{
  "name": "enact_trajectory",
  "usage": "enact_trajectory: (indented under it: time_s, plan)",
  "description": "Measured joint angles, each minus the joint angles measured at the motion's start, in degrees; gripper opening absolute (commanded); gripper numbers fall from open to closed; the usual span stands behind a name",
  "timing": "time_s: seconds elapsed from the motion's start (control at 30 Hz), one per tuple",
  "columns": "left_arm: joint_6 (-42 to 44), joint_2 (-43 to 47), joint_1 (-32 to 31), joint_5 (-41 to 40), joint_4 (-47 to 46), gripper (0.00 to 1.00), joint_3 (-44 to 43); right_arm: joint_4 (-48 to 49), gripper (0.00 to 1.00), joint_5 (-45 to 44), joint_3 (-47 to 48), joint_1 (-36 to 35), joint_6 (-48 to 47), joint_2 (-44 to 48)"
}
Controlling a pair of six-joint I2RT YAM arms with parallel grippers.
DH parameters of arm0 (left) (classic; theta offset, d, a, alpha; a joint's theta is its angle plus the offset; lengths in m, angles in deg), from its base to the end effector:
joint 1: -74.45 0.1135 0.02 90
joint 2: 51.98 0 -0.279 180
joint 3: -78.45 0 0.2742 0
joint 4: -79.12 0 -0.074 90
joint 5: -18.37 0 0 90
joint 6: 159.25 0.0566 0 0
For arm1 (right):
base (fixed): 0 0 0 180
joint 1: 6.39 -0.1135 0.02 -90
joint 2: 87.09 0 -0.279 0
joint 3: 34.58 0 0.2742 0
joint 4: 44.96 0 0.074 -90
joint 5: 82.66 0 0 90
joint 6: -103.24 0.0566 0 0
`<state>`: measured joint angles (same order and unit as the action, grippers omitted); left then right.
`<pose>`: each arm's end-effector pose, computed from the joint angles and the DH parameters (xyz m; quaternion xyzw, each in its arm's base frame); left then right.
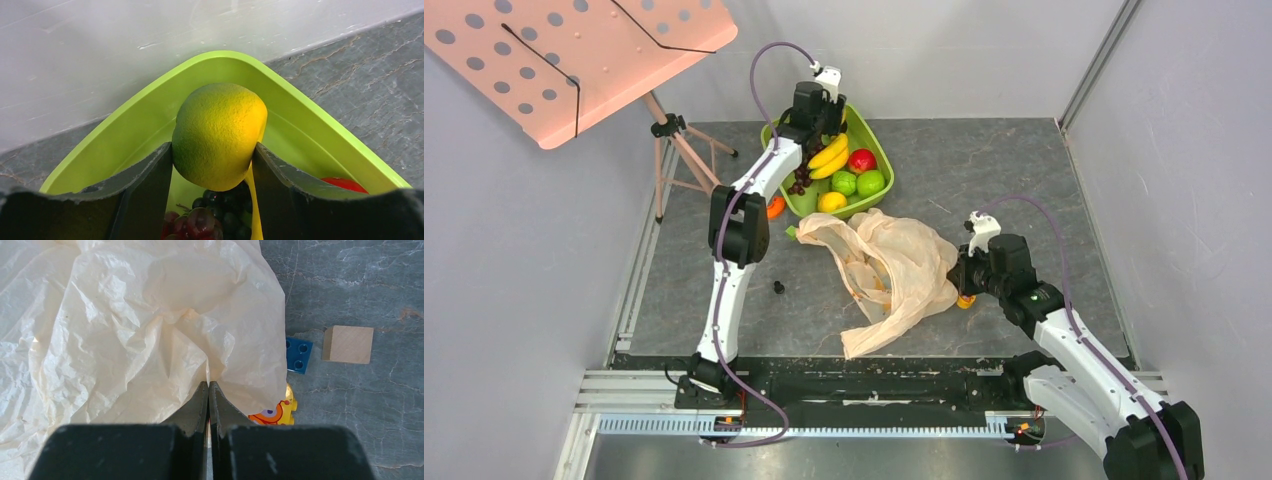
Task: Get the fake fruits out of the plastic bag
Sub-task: Place the fake fruit in the bin, then place the plastic bag at the center of the board.
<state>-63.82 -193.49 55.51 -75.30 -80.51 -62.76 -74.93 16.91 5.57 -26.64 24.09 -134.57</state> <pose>0.6015 -0.2026 0.2396 0.1557 0.8074 -0.0407 0.5676 0.1906 0.0804 0.2055 -0.1101 0.8869 0.1906 0.4061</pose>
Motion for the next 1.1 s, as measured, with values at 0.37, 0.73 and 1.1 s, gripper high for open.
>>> enact_trajectory:
  time_s: [0.37, 0.73, 1.1]
  plan:
    - [0.2, -0.4, 0.4, -0.7, -1.0, 0.95, 1.7, 7.0, 0.0, 1.2, 0.3, 0.0, -5.7, 3.1]
    - [-1.7, 8.1, 0.5, 2.3, 0.2, 1.0, 8.1, 6.7, 0.0, -2.0, 15.5, 0.0, -11.9, 4.7]
    - [-10.4, 30.9, 0.5, 6.8, 1.1, 1.0, 16.5, 8.1, 0.11, -1.3, 37.0, 0.0, -16.4, 10.0]
